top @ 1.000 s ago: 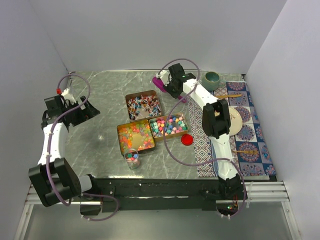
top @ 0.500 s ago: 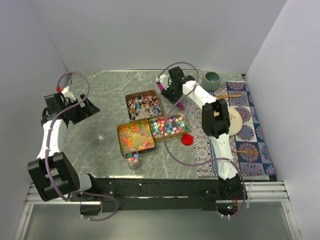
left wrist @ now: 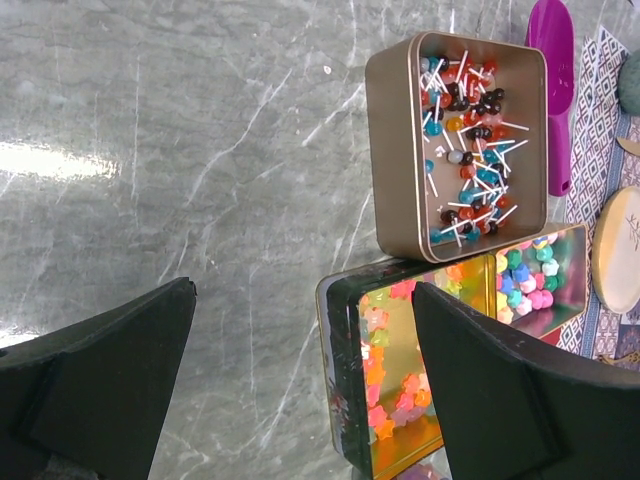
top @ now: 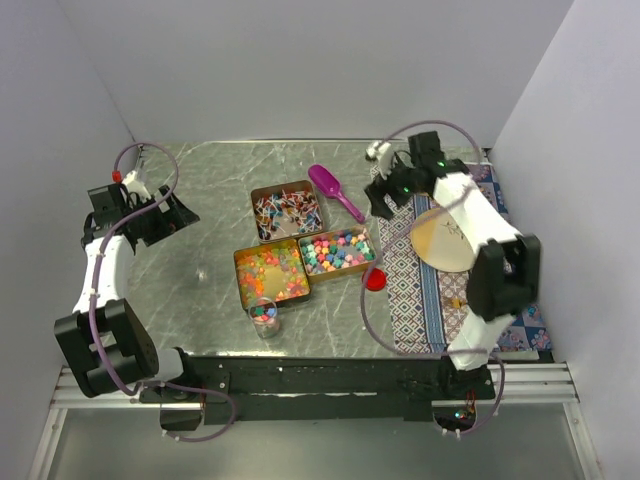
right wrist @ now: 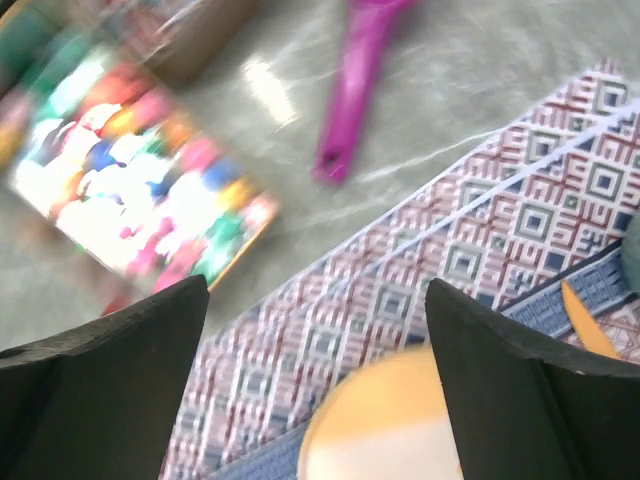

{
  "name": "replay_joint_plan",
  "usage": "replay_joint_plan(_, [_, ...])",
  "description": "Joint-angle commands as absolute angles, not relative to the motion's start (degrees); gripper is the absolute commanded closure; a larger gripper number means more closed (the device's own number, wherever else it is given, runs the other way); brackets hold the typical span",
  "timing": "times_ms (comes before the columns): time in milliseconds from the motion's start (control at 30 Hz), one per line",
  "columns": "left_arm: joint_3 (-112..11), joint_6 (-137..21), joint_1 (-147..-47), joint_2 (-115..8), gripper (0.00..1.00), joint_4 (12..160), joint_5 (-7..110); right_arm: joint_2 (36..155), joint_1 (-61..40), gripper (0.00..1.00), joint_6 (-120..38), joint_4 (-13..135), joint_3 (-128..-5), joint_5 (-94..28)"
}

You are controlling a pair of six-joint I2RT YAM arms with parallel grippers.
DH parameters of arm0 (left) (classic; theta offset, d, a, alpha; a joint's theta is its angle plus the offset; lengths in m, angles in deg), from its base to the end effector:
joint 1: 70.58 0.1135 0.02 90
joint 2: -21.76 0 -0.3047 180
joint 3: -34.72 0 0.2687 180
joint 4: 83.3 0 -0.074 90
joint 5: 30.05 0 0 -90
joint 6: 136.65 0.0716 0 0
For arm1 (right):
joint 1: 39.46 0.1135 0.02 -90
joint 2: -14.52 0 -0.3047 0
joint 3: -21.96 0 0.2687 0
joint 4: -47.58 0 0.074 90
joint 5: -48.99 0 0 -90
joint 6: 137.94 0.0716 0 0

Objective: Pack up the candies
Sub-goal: Place the spatula at the center of the board, then pick up the bottle lid at the center of the board.

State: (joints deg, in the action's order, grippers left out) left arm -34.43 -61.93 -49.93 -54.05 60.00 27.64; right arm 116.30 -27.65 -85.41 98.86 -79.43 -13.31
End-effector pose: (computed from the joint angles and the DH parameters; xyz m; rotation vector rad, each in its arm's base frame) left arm 0.3036 0.0735 0.2854 -0.4248 2.2170 -0.6029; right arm 0.4201 0.1218 0.3022 -1.1693 2.0635 0.3857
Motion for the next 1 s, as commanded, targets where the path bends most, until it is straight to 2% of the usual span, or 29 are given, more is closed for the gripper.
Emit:
replay_joint_plan(0, [-33.6, -61.1, -49.8, -53.1, 0.03, 61.7, 26.7, 104.2, -25.9, 0.00, -102.4, 104.8, -62.5, -3.5])
replay_joint_plan(100, [-32.8, -61.1, -49.7, -52.9, 0.03, 62.6, 27.0, 96.4, -25.8, 0.00, -106.2, 101.2, -52.7, -5.8])
replay_joint_plan(167, [-32.7, -60.9, -49.8, -52.8, 0.03, 62.3, 27.0, 94.0, -25.8, 0.00, -104.8, 99.8, -51.1, -6.1])
replay_joint_plan(267, [-33.4, -59.7, -49.7, -52.6, 0.03, 61.0, 28.0, 92.0, -25.4, 0.00, -91.8, 92.1, -49.2, -10.6])
replay_joint_plan(433, [-32.3, -60.2, -49.7, -49.8, 0.03, 61.5, 30.0, 90.6, -23.4, 0.03, -78.8, 88.7, -46.7, -18.1])
replay_joint_plan(767, [-27.1, -64.3, -49.6, -44.7, 0.03, 63.1, 29.3, 91.9, -17.2, 0.05, -74.8, 89.4, -42.4, -23.9])
replay_joint_plan(967, [-24.9, -65.1, -49.7, -42.8, 0.03, 64.1, 29.3, 95.0, -15.5, 0.04, -76.9, 91.7, -44.8, -24.6])
